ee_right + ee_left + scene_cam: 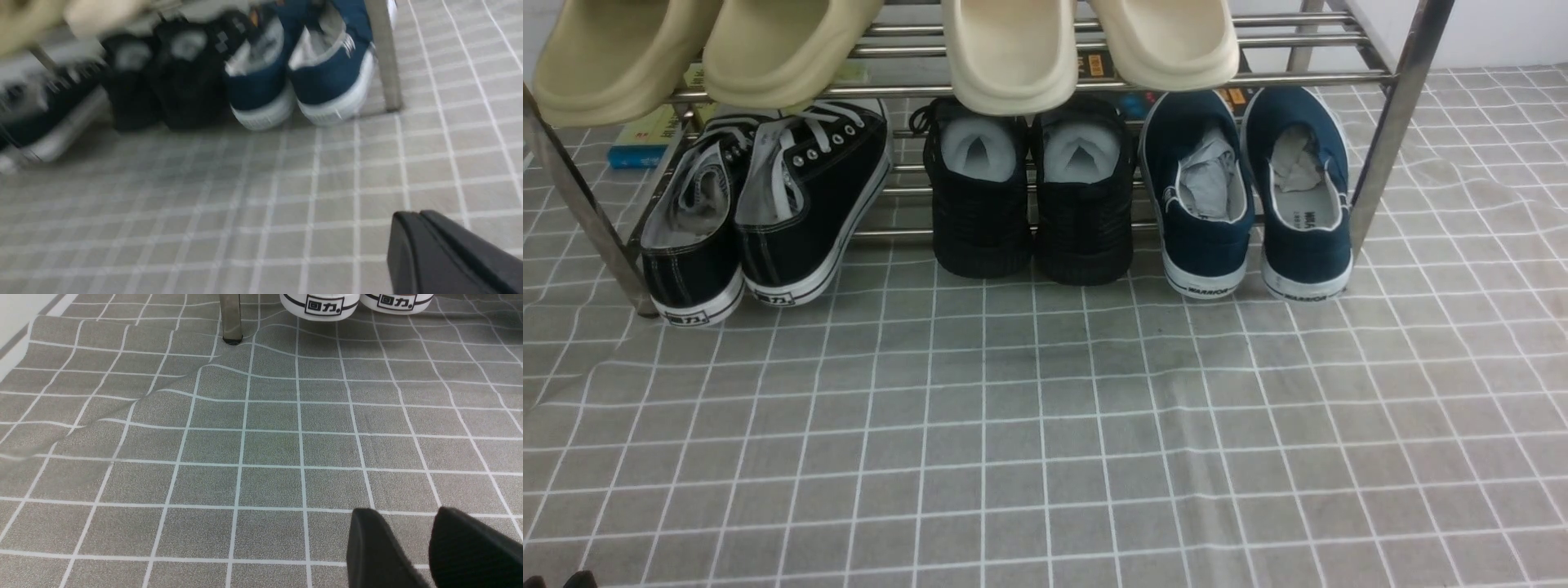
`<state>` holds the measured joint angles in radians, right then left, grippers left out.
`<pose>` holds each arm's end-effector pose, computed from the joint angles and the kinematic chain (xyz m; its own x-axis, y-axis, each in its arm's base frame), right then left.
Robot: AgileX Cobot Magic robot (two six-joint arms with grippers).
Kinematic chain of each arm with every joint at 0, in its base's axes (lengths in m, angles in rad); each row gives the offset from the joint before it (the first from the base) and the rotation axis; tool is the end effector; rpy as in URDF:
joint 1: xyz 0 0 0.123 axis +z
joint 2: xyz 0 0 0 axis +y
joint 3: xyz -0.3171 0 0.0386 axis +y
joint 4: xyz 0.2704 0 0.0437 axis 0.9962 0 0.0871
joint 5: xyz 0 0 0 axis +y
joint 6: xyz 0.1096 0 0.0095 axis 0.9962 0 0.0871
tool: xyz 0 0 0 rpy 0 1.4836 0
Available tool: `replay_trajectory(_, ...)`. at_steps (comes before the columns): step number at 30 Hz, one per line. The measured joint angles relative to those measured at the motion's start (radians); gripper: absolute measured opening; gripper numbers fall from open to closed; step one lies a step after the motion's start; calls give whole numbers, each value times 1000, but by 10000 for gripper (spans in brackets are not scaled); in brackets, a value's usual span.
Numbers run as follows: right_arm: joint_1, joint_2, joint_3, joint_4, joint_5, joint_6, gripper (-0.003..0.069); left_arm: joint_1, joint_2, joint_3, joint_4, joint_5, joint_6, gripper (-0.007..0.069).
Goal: Take the shoes off the shelf with your hand from the grey coffee tablecloth.
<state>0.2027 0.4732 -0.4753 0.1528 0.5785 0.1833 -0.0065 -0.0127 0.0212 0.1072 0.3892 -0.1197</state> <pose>0.0987 0.0296 0.2951 -0.5173 0.2055 -0.8307 -0.1200 0.9437 0.3082 0.0579 0.0041 0.1655 -0.3029 -0.0185 -0.9528 -0.0384 0.9992 -0.0072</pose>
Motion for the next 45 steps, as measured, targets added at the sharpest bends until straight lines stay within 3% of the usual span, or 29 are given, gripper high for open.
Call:
replay_trajectory(4,4,349,-200,-91,210,-15,4,0,0,0,0,0,0,240)
replay_trajectory(9,79,631,-373,-24,213,-122,42,0,0,0,0,0,0,240)
replay_trajectory(11,159,803,-501,22,204,-169,94,0,0,0,0,0,0,240)
replay_trajectory(15,248,1044,-757,-19,304,-183,207,0,0,0,0,0,0,240)
replay_trajectory(22,304,1316,-1157,-131,604,-183,382,0,0,0,0,0,0,240)
replay_trajectory(24,311,1351,-1225,-142,633,-183,400,0,0,0,0,0,0,240)
replay_trajectory(29,312,1373,-1279,-144,628,-235,408,0,0,0,0,0,0,240)
replay_trajectory(38,312,1426,-1285,-147,417,-360,409,0,0,0,0,0,0,240)
replay_trajectory(45,312,1494,-1285,-198,350,-373,409,0,0,0,0,0,0,240)
